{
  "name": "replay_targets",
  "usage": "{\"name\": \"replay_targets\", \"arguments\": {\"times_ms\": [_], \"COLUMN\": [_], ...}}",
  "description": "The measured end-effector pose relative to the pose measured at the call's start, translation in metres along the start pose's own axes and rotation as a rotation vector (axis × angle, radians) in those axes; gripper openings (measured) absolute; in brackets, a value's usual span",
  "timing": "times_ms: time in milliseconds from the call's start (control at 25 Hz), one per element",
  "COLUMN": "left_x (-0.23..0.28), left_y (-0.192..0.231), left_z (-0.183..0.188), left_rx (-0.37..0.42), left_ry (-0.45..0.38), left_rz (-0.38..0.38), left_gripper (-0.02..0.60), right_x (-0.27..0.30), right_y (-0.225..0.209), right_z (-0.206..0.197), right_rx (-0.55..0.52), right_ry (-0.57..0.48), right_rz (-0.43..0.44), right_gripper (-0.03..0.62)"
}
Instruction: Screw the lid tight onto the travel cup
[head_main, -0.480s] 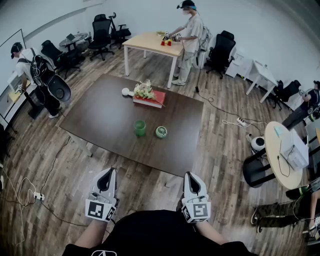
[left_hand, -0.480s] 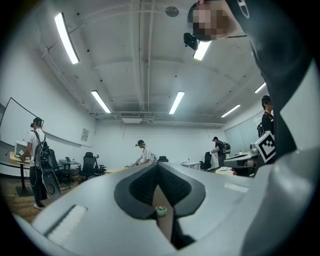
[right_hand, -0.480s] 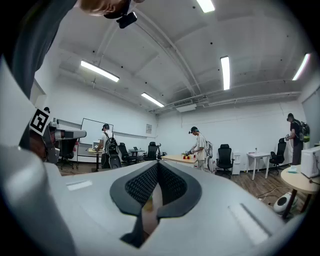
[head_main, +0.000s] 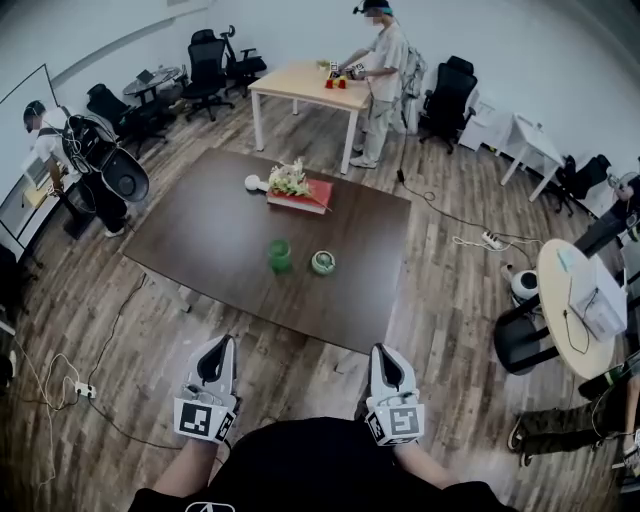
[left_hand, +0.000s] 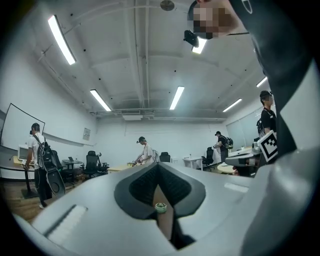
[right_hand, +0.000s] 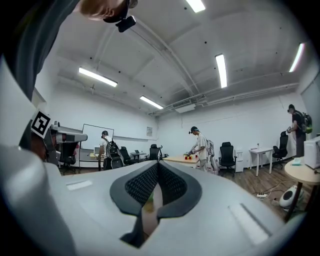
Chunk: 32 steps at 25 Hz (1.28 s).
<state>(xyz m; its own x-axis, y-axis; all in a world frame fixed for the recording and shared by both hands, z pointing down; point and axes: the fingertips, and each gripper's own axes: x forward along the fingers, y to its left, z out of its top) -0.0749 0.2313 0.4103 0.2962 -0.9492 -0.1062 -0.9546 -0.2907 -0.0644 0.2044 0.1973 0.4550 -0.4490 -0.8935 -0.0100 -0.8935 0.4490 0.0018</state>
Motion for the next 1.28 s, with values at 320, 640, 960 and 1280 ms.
{"name": "replay_targets", "arguments": {"times_ms": [320, 640, 960, 1280], "left_x": [0.014, 0.059, 0.165, 0.245], "left_y": [-0.015, 0.021, 0.100, 0.162], "left_z": [-0.002, -0.014, -0.029, -0.041], "left_rx": [0.030, 0.012, -0.043, -0.072], "left_ry": [0.020, 0.017, -0.046, -0.079], "left_rz": [0.052, 0.049, -0.049, -0.152], "left_gripper": [0.000, 0.000, 0.000, 0.000], "right_x": [0.013, 0.070, 0.173, 0.257], "right_y": [-0.012, -0.026, -0.032, -0.027], "right_z": [-0.012, -0.016, 0.006, 0.019], "right_rx": [0.036, 0.009, -0.050, -0.072], "right_ry": [-0.022, -0.005, 0.003, -0.003], "right_rz": [0.059, 0.041, -0.067, -0.162], "right_gripper": [0.008, 0.008, 0.008, 0.008]}}
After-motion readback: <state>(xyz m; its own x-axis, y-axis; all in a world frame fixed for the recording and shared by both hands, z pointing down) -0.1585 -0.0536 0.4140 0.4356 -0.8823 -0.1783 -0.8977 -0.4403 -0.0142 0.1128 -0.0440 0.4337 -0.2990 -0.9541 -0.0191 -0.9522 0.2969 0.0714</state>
